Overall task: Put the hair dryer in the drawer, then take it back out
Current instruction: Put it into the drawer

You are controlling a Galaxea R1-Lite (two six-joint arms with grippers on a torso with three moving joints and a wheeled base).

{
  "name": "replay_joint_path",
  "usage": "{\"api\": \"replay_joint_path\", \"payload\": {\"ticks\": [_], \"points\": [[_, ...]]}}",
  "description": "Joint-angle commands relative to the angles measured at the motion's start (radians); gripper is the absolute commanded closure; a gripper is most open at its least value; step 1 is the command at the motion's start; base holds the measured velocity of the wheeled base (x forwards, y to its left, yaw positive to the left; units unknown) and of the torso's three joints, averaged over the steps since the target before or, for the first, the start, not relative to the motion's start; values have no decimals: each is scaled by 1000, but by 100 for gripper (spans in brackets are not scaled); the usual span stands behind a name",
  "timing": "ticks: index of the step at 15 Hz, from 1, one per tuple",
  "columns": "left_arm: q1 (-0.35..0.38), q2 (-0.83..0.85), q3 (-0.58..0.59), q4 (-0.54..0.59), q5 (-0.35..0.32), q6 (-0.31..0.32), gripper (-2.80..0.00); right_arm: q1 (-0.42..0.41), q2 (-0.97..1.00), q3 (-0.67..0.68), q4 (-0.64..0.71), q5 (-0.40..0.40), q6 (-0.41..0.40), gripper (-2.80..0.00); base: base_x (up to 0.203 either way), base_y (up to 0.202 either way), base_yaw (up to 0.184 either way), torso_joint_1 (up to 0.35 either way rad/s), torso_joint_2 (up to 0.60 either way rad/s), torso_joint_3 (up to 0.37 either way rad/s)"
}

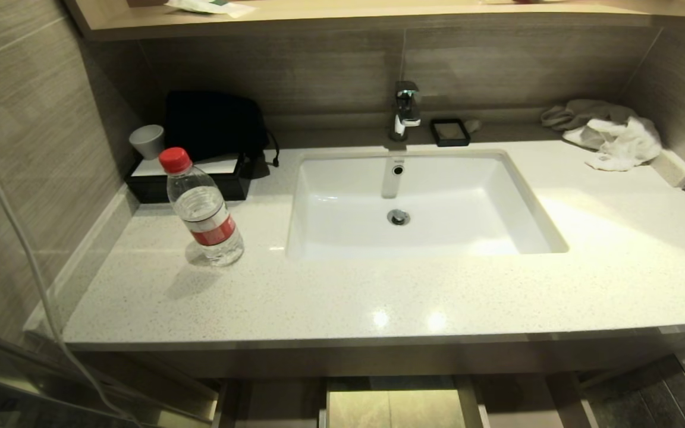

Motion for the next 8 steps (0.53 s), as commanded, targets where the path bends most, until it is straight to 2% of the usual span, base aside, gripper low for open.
{"api": "replay_joint_path", "payload": {"ticks": [1, 3, 8], "points": [[0, 0, 0, 0, 1, 0, 0, 2, 30, 21, -97, 0, -3, 0, 0, 0, 0, 0, 0, 0], [0, 0, 0, 0, 0, 0, 0, 3, 53, 29, -185, 0, -3, 0, 0, 0, 0, 0, 0, 0], [0, 0, 0, 0, 1, 0, 0, 3, 130, 27, -287, 0, -8, 0, 0, 0, 0, 0, 0, 0]]}}
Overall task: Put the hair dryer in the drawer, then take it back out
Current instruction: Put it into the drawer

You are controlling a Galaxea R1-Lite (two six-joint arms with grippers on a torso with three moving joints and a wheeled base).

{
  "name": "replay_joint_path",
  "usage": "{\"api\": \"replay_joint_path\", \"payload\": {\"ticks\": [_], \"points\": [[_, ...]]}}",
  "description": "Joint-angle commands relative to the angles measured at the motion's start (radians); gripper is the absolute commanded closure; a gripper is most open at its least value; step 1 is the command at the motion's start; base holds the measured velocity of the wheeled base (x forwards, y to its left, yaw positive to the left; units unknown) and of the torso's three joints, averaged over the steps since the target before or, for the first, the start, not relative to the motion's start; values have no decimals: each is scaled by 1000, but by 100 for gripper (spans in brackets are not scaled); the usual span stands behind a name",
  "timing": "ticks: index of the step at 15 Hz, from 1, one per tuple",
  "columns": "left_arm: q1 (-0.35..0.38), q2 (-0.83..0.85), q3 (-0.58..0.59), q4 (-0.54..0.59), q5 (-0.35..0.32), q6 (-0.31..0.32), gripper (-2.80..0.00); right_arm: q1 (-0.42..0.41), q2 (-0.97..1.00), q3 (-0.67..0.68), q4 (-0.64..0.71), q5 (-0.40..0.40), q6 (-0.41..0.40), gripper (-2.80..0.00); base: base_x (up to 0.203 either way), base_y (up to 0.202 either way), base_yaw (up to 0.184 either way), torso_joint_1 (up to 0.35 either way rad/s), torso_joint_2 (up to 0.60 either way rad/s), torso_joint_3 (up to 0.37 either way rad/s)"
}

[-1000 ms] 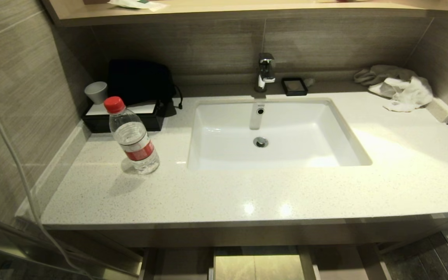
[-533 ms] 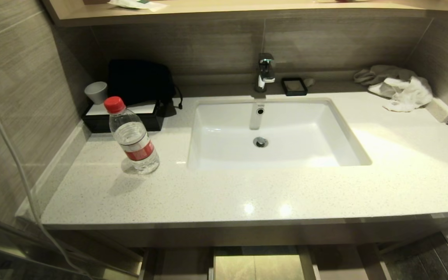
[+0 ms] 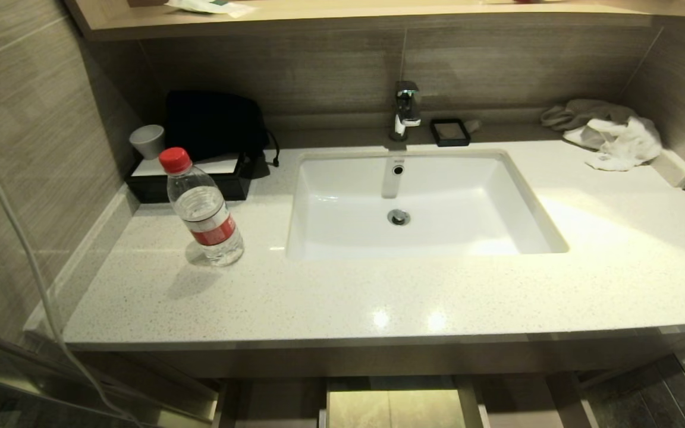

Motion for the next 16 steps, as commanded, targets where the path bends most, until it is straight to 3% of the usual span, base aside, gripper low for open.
{"api": "replay_joint_path", "payload": {"ticks": [1, 4, 12, 16], "points": [[0, 0, 1, 1, 0, 0, 0, 0, 62, 0, -50, 1, -2, 0, 0, 0, 0, 0, 0, 0], [0, 0, 1, 1, 0, 0, 0, 1, 112, -2, -133, -11, 4, 0, 0, 0, 0, 0, 0, 0], [0, 0, 1, 1, 0, 0, 0, 1, 190, 52, -151, -101, 6, 0, 0, 0, 0, 0, 0, 0], [0, 0, 1, -1, 0, 0, 0, 2, 251, 91, -278, -102, 12, 0, 0, 0, 0, 0, 0, 0]]}}
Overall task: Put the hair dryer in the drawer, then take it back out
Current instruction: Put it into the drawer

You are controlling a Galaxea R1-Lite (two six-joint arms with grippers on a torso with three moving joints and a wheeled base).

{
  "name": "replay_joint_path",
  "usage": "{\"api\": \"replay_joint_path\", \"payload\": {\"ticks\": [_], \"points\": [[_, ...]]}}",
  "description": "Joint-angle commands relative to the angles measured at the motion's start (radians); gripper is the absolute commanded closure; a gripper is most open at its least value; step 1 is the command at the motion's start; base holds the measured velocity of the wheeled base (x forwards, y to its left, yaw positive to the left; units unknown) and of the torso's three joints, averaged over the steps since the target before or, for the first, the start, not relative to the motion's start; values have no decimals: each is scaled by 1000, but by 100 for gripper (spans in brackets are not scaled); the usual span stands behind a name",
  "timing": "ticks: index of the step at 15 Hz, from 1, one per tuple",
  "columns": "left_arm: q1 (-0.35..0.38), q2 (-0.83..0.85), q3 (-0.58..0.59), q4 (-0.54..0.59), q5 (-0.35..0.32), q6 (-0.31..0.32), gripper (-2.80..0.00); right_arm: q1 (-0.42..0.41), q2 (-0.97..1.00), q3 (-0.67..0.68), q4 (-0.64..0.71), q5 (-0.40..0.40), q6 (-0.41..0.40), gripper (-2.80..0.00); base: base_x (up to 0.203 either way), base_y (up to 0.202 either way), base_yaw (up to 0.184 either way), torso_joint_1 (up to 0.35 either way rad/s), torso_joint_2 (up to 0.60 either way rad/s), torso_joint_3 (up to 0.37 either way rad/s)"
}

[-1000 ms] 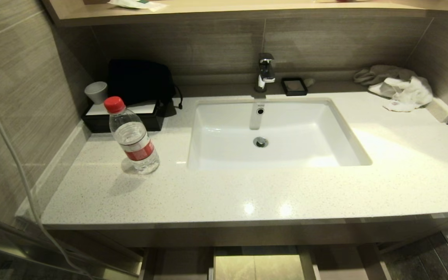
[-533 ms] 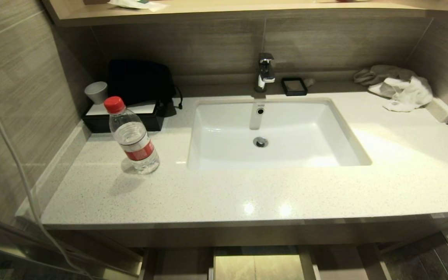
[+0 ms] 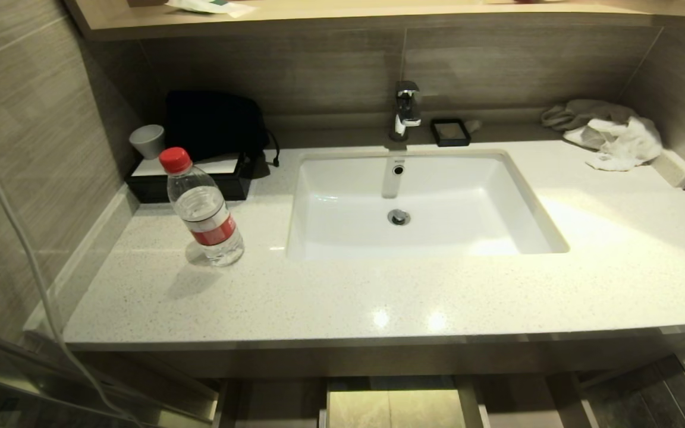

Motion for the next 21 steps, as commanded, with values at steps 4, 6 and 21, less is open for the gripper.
{"api": "replay_joint_path", "payload": {"ticks": [4, 6, 21], "points": [[0, 0, 0, 0, 0, 0, 0, 64, 54, 13, -32, -2, 3, 0, 0, 0, 0, 0, 0, 0], [0, 0, 0, 0, 0, 0, 0, 81, 74, 17, -34, -2, 4, 0, 0, 0, 0, 0, 0, 0], [0, 0, 0, -1, 0, 0, 0, 83, 171, 35, -27, -115, 6, 0, 0, 0, 0, 0, 0, 0]]}}
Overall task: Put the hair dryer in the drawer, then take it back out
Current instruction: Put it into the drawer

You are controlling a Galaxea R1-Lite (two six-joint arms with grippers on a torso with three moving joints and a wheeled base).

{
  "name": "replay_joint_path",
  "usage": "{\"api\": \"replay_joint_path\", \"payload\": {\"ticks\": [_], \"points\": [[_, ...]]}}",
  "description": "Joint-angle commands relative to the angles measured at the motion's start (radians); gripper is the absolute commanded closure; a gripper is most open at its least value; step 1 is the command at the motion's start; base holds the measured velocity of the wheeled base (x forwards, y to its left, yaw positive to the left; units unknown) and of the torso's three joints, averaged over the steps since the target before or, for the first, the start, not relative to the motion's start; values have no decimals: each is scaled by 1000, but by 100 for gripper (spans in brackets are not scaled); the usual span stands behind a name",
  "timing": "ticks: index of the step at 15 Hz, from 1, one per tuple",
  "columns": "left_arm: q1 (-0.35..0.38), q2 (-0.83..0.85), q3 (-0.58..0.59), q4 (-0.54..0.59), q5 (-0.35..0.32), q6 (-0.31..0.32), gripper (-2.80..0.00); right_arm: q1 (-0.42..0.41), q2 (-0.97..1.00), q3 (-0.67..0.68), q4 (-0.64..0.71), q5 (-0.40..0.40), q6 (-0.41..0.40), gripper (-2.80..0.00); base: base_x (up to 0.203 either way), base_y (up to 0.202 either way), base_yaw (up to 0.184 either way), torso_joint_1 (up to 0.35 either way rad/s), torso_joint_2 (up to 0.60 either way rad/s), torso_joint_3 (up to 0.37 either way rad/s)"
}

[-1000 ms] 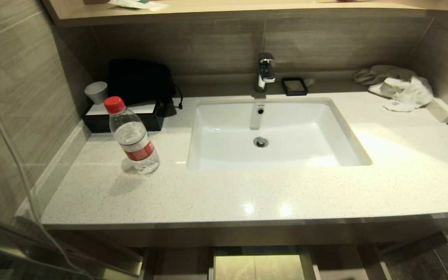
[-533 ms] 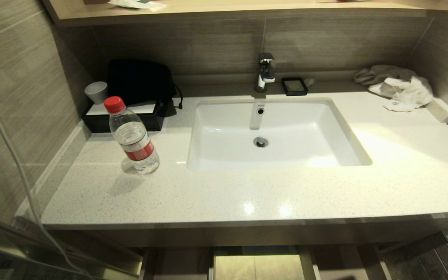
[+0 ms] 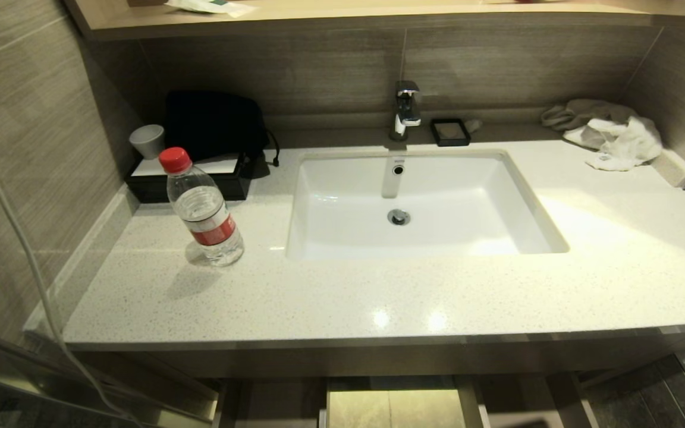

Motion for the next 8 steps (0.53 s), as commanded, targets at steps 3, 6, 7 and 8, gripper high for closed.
{"api": "replay_joint_path", "payload": {"ticks": [3, 6, 7, 8], "points": [[0, 0, 0, 0, 0, 0, 0, -1, 12, -12, 13, 30, -3, 0, 0, 0, 0, 0, 0, 0], [0, 0, 0, 0, 0, 0, 0, -1, -45, 4, 43, 36, -3, 0, 0, 0, 0, 0, 0, 0], [0, 0, 0, 0, 0, 0, 0, -1, -87, 10, 71, 37, -3, 0, 0, 0, 0, 0, 0, 0], [0, 0, 0, -1, 0, 0, 0, 0, -139, 11, 117, 44, -4, 0, 0, 0, 0, 0, 0, 0]]}}
